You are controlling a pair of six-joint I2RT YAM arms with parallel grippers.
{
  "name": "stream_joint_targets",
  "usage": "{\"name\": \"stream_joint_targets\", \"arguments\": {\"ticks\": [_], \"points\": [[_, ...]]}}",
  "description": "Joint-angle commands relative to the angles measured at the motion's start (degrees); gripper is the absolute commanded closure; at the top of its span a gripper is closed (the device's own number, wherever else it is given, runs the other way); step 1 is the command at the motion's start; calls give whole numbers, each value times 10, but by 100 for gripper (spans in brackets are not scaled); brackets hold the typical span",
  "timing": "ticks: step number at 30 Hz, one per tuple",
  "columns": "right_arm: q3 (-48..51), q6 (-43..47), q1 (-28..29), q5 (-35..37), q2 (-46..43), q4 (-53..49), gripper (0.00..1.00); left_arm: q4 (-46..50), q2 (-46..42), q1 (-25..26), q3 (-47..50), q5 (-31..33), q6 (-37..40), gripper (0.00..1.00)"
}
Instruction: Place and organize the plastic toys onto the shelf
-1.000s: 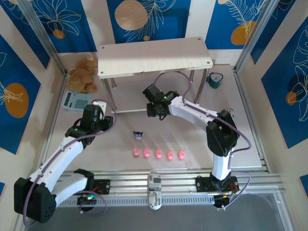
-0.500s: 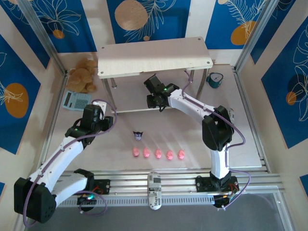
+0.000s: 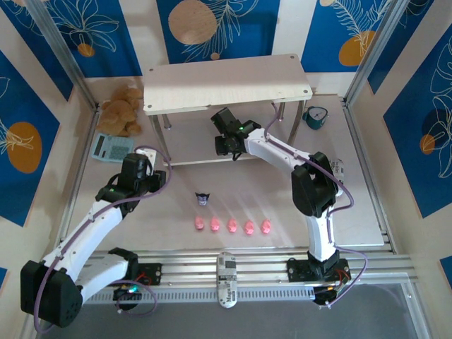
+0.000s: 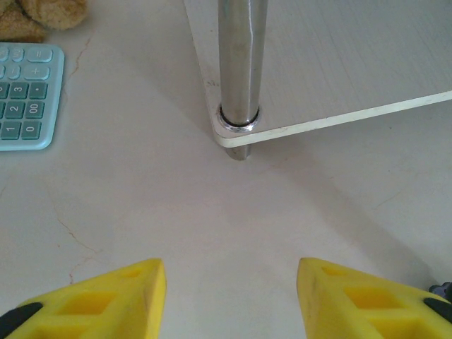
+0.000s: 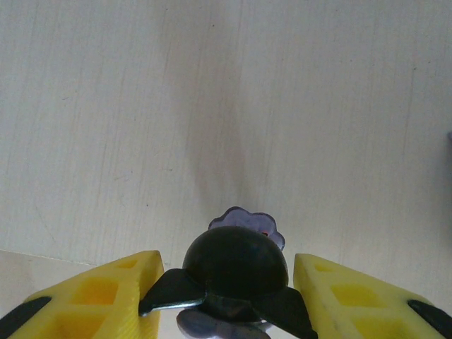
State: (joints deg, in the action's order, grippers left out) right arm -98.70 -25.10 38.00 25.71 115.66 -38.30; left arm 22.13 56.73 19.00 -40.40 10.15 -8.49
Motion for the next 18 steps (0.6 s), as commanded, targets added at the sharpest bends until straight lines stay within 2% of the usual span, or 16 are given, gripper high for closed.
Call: {"name": "stream_joint_targets", "arguments": {"ticks": [1,6,12,18], "points": [[-28,10,-11,-3,16,10,63,14,0,4,-14,6,8,47],[-32,11,-14,-7,24,10,62,15,2,5,-14,7,8,47],[-38,11,-19,-10,32,9,54,14,4,4,-15,7,8,46],[-48,13,-24,-9,41,6,52,14,4,4,-14,7,8,46]]}}
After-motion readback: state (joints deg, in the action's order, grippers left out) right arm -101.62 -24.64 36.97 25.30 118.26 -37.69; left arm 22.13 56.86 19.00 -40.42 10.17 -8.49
